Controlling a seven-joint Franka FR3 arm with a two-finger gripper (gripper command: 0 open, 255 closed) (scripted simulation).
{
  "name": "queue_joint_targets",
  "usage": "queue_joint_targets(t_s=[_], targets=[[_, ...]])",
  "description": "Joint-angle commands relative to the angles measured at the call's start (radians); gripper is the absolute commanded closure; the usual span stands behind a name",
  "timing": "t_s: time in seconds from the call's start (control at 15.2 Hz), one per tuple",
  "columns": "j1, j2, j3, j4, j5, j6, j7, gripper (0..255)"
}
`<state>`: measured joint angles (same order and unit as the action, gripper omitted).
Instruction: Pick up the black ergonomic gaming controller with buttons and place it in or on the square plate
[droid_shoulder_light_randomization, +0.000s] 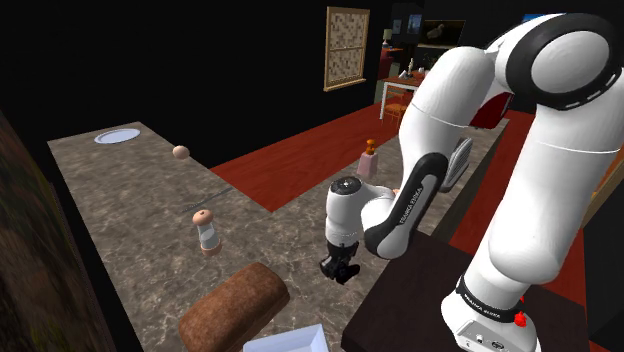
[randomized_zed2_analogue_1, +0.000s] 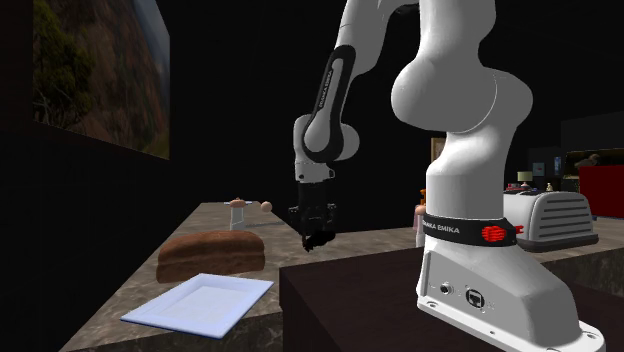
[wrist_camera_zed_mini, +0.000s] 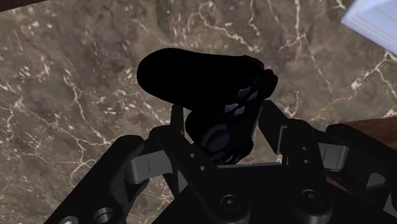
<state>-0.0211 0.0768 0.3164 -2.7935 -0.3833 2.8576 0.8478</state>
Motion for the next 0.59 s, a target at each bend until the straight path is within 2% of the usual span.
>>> queue_joint_targets(t_s=[0.0,0.53], targets=[[0.040,0.010,0.025,0.015,-0.007,-0.014,0.076,255],[0.210,0.092,0.109,0.135,-0.040,-0.091,0.351,255]])
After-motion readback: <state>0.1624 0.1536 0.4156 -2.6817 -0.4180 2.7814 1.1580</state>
